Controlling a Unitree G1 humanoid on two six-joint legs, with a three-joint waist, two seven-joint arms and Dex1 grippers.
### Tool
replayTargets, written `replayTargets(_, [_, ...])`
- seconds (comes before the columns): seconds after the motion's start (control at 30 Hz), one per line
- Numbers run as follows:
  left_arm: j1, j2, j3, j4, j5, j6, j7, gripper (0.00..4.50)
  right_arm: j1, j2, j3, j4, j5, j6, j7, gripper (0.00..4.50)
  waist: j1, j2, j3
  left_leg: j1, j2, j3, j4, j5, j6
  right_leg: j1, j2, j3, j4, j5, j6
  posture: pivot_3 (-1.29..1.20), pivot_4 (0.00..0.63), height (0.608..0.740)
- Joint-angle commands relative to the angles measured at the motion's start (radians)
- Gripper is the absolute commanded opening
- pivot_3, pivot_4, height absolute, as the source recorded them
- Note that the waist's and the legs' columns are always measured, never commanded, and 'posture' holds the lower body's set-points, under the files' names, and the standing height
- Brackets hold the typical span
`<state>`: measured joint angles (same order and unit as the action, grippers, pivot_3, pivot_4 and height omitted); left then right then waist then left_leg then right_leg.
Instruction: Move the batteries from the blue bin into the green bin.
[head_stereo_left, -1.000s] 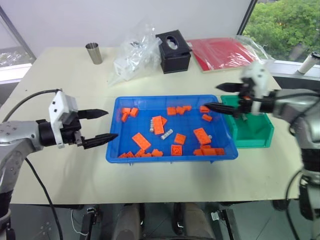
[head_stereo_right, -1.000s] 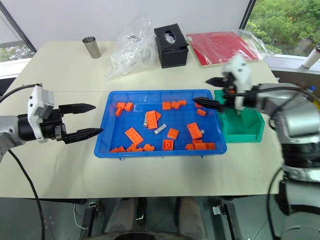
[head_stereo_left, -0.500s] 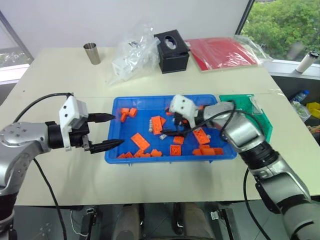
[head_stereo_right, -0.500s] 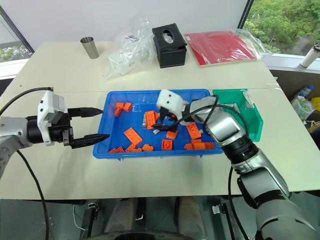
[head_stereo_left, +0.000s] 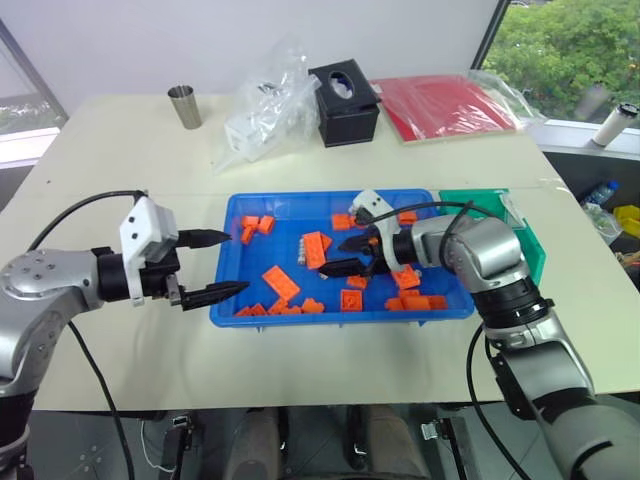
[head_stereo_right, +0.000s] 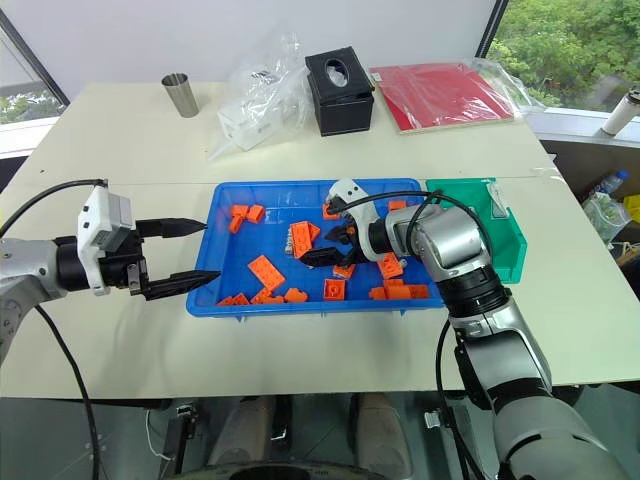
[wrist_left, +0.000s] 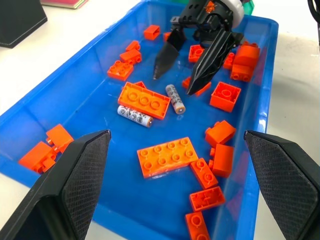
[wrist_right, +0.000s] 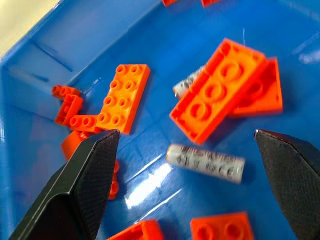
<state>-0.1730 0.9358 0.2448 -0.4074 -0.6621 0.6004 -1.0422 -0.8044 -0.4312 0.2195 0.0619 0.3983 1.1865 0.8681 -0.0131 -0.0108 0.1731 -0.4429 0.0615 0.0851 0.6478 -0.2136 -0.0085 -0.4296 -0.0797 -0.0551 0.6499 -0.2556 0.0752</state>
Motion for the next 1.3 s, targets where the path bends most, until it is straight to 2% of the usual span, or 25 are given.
replayTargets(0.03, [-0.026, 0.001, 0.001, -0.002, 0.004, -0.021, -0.003, 4.50, -0.019, 0.032, -0.066, -0.029, 0.066, 0.069, -0.018, 4.42, 0.000, 0.000, 0.000, 0.000, 0.000, 0.000, 0.000, 0.000, 0.000, 0.000, 0.000, 0.000, 0.000, 0.000, 0.000, 0.00, 0.150, 0.736])
replayTargets(0.3, [-0.037, -0.001, -0.003, -0.015, 0.001, -0.021, -0.001, 4.50, -0.056, 0.165, -0.137, 0.168, 0.066, 0.073, -0.124, 4.42, -0.001, 0.000, 0.000, 0.000, 0.000, 0.000, 0.000, 0.000, 0.000, 0.000, 0.000, 0.000, 0.000, 0.000, 0.000, 0.00, 0.150, 0.736])
replayTargets(0.63, [0.000, 0.006, 0.027, -0.044, -0.001, -0.022, 0.007, 4.50, -0.089, 0.193, -0.165, 0.359, 0.040, -0.004, -0.172, 4.42, -0.002, 0.000, 0.000, 0.000, 0.000, 0.000, 0.000, 0.000, 0.000, 0.000, 0.000, 0.000, 0.000, 0.000, 0.000, 0.00, 0.150, 0.736])
replayTargets(0.73, [0.002, 0.004, 0.028, -0.046, -0.004, -0.021, 0.011, 4.50, -0.096, 0.219, -0.191, 0.392, 0.043, -0.017, -0.195, 3.58, -0.002, 0.000, 0.000, 0.000, 0.000, 0.000, 0.000, 0.000, 0.000, 0.000, 0.000, 0.000, 0.000, 0.000, 0.000, 0.00, 0.150, 0.736])
replayTargets(0.8, [-0.001, 0.004, 0.029, -0.047, -0.007, -0.017, 0.014, 4.50, -0.101, 0.231, -0.203, 0.398, 0.050, -0.013, -0.204, 2.68, -0.002, 0.000, 0.000, 0.000, 0.000, 0.000, 0.000, 0.000, 0.000, 0.000, 0.000, 0.000, 0.000, 0.000, 0.000, 0.00, 0.150, 0.736])
replayTargets(0.87, [-0.009, 0.004, 0.027, -0.040, -0.005, -0.018, 0.015, 4.50, -0.101, 0.239, -0.203, 0.385, 0.055, -0.002, -0.209, 1.49, -0.003, 0.000, 0.000, 0.000, 0.000, 0.000, 0.000, 0.000, 0.000, 0.000, 0.000, 0.000, 0.000, 0.000, 0.000, 0.00, 0.150, 0.736])
replayTargets(0.97, [-0.017, 0.004, 0.023, -0.030, -0.002, -0.020, 0.014, 4.50, -0.099, 0.239, -0.205, 0.358, 0.064, 0.021, -0.211, 0.06, -0.002, 0.000, 0.000, 0.000, 0.000, 0.000, 0.000, 0.000, 0.000, 0.000, 0.000, 0.000, 0.000, 0.000, 0.000, 0.00, 0.150, 0.736])
replayTargets(1.17, [-0.028, 0.006, 0.019, -0.015, 0.005, -0.026, 0.008, 4.50, -0.124, 0.210, -0.218, 0.226, 0.092, 0.057, -0.213, 0.06, -0.001, 0.000, 0.000, 0.000, 0.000, 0.000, 0.000, 0.000, 0.000, 0.000, 0.000, 0.000, 0.000, 0.000, 0.000, 0.00, 0.150, 0.736])
replayTargets(1.3, [-0.035, 0.008, 0.017, -0.001, 0.011, -0.029, 0.003, 4.50, -0.133, 0.159, -0.168, 0.144, 0.068, 0.014, -0.196, 0.06, -0.002, 0.000, 0.000, 0.000, 0.000, 0.000, 0.000, 0.000, 0.000, 0.000, 0.000, 0.000, 0.000, 0.000, 0.000, 0.00, 0.150, 0.736])
